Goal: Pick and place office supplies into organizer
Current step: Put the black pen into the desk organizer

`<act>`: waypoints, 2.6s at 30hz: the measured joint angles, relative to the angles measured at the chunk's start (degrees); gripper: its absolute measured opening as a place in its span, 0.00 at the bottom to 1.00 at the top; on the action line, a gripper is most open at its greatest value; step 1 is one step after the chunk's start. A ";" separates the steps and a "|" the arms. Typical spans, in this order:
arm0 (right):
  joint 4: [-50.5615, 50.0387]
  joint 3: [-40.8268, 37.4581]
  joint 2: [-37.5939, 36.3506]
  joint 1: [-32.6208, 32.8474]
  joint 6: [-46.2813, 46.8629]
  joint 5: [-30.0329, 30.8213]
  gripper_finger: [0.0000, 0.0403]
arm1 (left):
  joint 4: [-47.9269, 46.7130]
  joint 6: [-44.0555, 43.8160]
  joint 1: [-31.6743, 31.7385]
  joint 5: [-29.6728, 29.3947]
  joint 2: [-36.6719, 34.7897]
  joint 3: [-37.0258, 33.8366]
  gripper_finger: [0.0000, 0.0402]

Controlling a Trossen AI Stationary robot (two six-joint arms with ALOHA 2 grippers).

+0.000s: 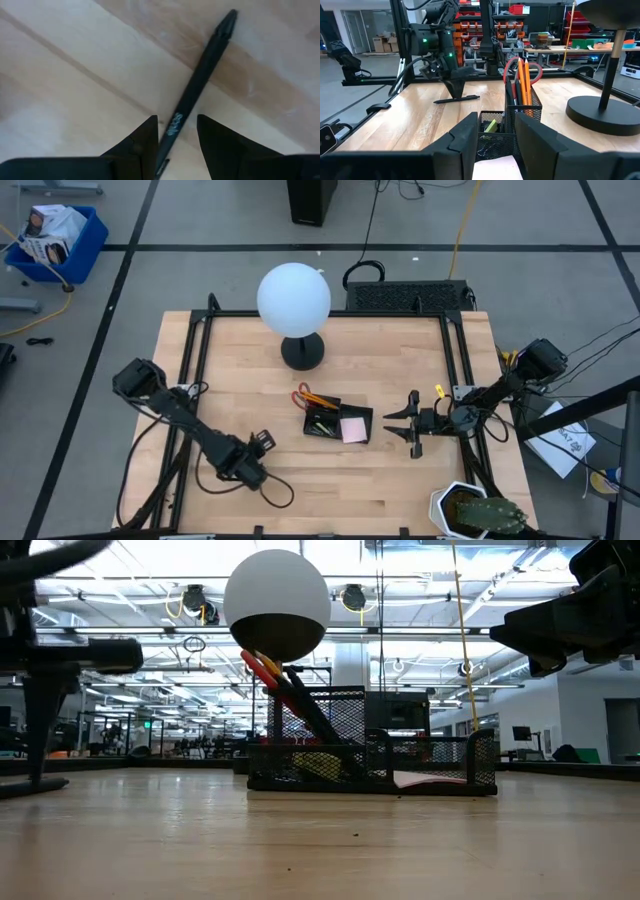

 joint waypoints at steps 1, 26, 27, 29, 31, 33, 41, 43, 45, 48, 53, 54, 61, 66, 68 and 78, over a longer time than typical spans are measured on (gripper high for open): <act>-0.02 0.01 0.00 0.02 0.00 0.01 0.32 | 0.23 -0.10 0.28 0.99 0.14 0.00 0.36; 0.00 0.01 0.00 0.01 0.01 0.01 0.32 | 8.47 -2.40 -1.10 3.22 2.59 0.09 0.35; 0.00 0.01 0.00 0.00 0.00 0.00 0.32 | 8.71 -2.64 -1.10 3.50 2.60 0.09 0.35; 0.00 0.01 0.00 0.02 0.00 0.00 0.32 | 9.34 -2.61 -1.09 3.78 2.60 0.06 0.35; -0.02 0.01 0.00 0.01 0.00 0.01 0.32 | 10.43 -2.51 -0.70 4.28 2.60 0.04 0.35; 0.00 0.00 0.00 0.02 0.00 0.00 0.32 | 11.57 -2.48 -0.32 5.44 2.60 0.03 0.35; 0.00 0.00 0.00 0.01 0.00 0.00 0.32 | 12.65 -1.27 0.48 7.47 2.63 0.04 0.35; -0.02 0.01 0.00 0.01 0.00 0.01 0.32 | 12.61 -0.92 0.41 7.25 2.64 0.02 0.35; 0.00 0.02 0.00 0.02 0.02 0.00 0.32 | 12.59 -0.19 0.41 7.18 2.64 0.02 0.35; -0.01 0.00 0.00 0.00 0.00 0.00 0.32 | 12.05 0.04 0.61 7.30 2.64 0.04 0.35; -0.01 0.00 0.00 0.00 0.01 0.00 0.32 | 13.15 0.22 1.44 10.08 2.53 -1.92 0.26; -0.04 0.01 0.00 0.02 0.00 0.02 0.32 | 13.43 0.21 1.53 10.94 2.49 -2.32 0.25; -0.04 0.00 0.00 0.00 0.00 0.02 0.32 | 15.44 -0.22 1.44 11.42 2.32 -3.65 0.14; 0.02 0.02 0.00 0.02 0.01 0.01 0.32 | 16.86 -2.57 1.44 11.38 2.29 -3.86 0.11; -0.03 0.01 0.00 0.02 0.00 0.00 0.32 | 17.71 -4.78 1.48 11.30 2.29 -3.93 0.11; -0.01 0.02 0.00 0.01 0.01 0.01 0.32 | 23.48 -19.56 2.05 9.68 1.19 -4.21 0.11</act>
